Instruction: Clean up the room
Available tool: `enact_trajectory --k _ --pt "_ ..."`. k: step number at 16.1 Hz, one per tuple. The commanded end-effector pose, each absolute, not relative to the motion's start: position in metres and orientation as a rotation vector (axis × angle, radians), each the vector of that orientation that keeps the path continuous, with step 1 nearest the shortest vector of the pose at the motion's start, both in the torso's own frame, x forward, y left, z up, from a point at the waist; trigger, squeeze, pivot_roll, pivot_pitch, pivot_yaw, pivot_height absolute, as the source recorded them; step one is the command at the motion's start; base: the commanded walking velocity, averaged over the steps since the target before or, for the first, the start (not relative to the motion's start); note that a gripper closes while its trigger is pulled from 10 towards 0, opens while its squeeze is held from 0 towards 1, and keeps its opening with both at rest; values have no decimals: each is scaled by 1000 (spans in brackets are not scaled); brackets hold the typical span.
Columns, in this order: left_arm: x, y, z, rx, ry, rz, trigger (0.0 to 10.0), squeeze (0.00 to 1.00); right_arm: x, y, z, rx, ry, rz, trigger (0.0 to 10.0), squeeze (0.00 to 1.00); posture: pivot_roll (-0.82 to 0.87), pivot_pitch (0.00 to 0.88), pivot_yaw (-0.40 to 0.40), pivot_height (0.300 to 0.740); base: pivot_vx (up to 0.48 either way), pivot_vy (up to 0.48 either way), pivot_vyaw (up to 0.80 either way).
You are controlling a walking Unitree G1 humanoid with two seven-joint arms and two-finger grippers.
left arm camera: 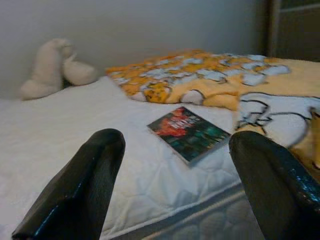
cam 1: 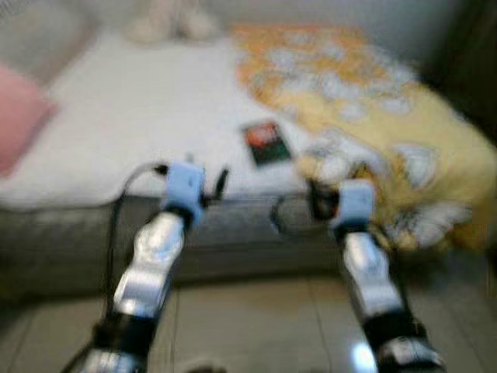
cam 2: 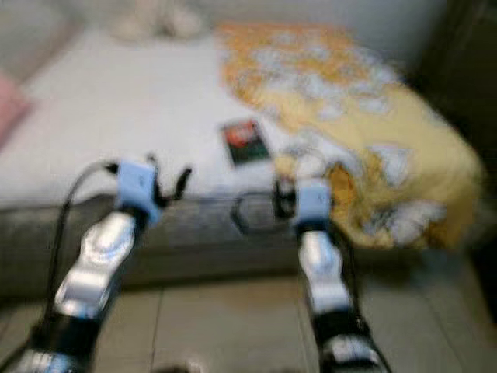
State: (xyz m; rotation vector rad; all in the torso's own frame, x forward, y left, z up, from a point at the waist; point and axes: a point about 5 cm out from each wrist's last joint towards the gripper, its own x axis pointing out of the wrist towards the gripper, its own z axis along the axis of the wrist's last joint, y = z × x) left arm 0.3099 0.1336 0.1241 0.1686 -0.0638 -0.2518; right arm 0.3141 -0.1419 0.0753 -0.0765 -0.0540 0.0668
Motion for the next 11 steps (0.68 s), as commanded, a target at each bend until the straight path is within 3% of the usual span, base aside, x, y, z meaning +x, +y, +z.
enact_trajectory --k 1,5,8,9,10,11 --pt "312 125 130 181 -92 -283 10000 0 316 -148 78 -79 -66 55 10000 0 2 0 13 727 398 270 -706" --pt "312 122 129 177 -96 -304 10000 0 316 -148 77 -86 -64 57 10000 0 -5 0 18 727 467 0 -694" --pt "314 119 129 180 -91 -308 10000 0 315 -150 74 -98 -44 35 10000 0 -7 0 22 727 480 0 0" --pt "314 119 128 183 -88 -301 10000 608 316 -150 75 -104 -44 29 10000 0 -7 0 22 727 480 0 0" --pt "314 119 128 169 -83 -295 10000 1000 317 -150 75 -114 -38 23 10000 0 -7 0 22 727 480 0 0" --pt "315 122 127 110 -70 -256 10000 1000 318 -151 73 -108 -25 14 10000 0 -6 0 23 727 480 0 0"
